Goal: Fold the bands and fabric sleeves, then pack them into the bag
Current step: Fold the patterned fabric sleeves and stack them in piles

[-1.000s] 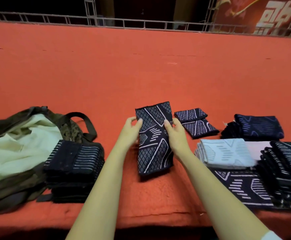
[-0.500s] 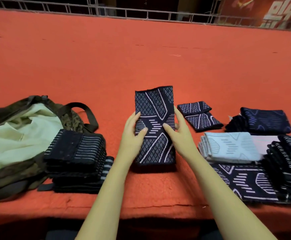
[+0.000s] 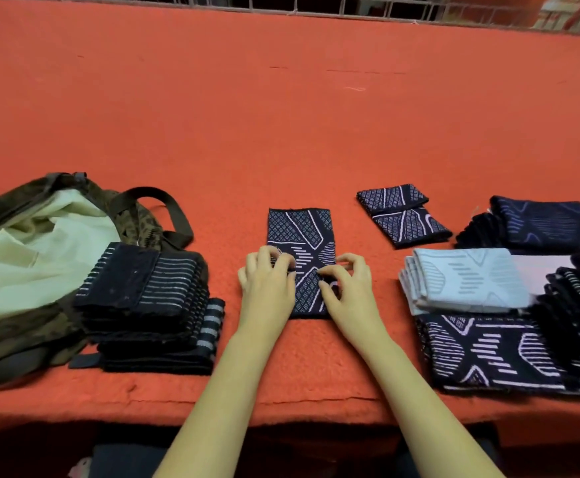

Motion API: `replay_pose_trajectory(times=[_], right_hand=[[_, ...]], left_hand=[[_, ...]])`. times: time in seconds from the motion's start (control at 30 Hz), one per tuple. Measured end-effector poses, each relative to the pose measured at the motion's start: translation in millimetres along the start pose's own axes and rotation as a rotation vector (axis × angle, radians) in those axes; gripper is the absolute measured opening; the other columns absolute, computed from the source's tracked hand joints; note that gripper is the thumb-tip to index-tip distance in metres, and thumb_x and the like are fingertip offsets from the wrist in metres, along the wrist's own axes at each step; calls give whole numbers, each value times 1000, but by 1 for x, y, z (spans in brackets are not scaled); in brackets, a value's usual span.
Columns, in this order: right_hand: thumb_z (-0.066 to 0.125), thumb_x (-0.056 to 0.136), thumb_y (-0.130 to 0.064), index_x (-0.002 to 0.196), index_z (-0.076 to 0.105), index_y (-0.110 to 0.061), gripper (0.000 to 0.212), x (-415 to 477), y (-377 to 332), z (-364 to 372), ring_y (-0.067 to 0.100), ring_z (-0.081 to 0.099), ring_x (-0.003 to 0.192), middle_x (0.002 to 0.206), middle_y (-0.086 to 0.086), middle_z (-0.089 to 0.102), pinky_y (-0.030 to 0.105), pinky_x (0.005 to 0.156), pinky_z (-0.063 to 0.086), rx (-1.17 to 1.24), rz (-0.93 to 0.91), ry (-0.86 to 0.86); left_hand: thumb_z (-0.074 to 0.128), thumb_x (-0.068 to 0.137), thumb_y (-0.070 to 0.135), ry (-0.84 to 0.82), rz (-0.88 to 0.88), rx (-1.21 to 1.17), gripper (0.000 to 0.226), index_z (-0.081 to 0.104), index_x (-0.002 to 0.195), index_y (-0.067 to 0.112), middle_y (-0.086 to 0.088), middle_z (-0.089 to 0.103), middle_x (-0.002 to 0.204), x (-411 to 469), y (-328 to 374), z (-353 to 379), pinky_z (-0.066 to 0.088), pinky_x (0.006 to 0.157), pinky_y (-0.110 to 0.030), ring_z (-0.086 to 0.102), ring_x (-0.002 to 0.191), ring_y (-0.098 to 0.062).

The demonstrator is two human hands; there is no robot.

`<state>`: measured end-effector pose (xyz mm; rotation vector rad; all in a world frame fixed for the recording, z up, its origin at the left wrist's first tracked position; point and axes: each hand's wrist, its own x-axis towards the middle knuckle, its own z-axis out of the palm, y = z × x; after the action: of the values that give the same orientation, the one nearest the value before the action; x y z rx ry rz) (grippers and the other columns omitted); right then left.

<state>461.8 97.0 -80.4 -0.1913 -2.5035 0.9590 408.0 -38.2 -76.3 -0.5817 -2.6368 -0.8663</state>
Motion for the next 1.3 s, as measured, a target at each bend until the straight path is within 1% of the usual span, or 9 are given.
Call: replay_pose_trajectory(times=[0.1,0.23,0.4,0.5,0.57,0.7,0.83,1.03,1.3], right_hand=[[63,86,-9,101,67,-11,16,-1,2,0,13,37,103,106,0,43,26,93,37,-40,11,-21],[62,86,-9,98,68,-13,13,-2,1,-2,12,37,102,103,-4,43,18,89,30,-16,18,-27],[62,86,-9,89,68,-16,10,-4,-2,-6,14,43,101,100,-2,48,3,84,30,92,23,-19],[56,88,-40,81,65,-17,26,-6,-7,-7,13,45,99,96,-5,51,6,85,29,183,26,-58],[48,86,-52,81,65,-14,42,-6,-10,-8,13,47,95,94,-4,55,12,87,31,174,-39,-89],[49,85,-47,89,64,-16,34,-6,-9,-6,13,57,88,89,-5,64,33,96,38,92,-144,-122],[53,87,-36,91,64,-22,18,-7,-8,-11,-6,58,78,81,-16,65,18,74,44,247,-19,-21],[63,88,-32,92,63,-19,14,-5,-5,-11,6,62,78,82,-10,68,37,75,49,272,81,92],[55,89,-11,139,28,-28,59,4,-4,-12,9,57,109,131,-6,54,27,95,43,283,101,-142]], left_hand=[[52,93,30,-153,133,22,14,56,100,19,4,49,101,-7,-4,-9,30,82,-30,44,98,-17],[43,82,59,-215,272,-22,39,57,100,28,12,49,101,-24,-13,-20,26,79,-27,41,97,-10],[44,83,52,-154,296,-31,32,60,97,28,10,51,101,-32,-14,-16,28,80,-28,43,95,-12],[41,88,44,-90,316,38,30,61,97,23,7,57,96,-31,-12,-12,38,75,-30,50,89,-16],[39,91,39,-36,288,36,29,60,96,20,4,60,92,-29,-11,-13,36,73,-29,52,85,-18],[39,94,33,60,237,-33,28,61,92,16,3,63,87,-27,-7,-19,35,70,-30,53,81,-18],[46,92,37,0,195,-196,27,58,106,17,4,64,101,-31,-3,-25,39,81,-27,55,93,-14],[51,95,33,-60,-110,-353,17,48,104,19,-2,68,94,-22,-1,-25,49,77,-42,64,90,-26],[41,98,42,-112,-278,65,32,44,116,16,-16,67,98,13,11,-14,41,74,-40,61,94,-41]])
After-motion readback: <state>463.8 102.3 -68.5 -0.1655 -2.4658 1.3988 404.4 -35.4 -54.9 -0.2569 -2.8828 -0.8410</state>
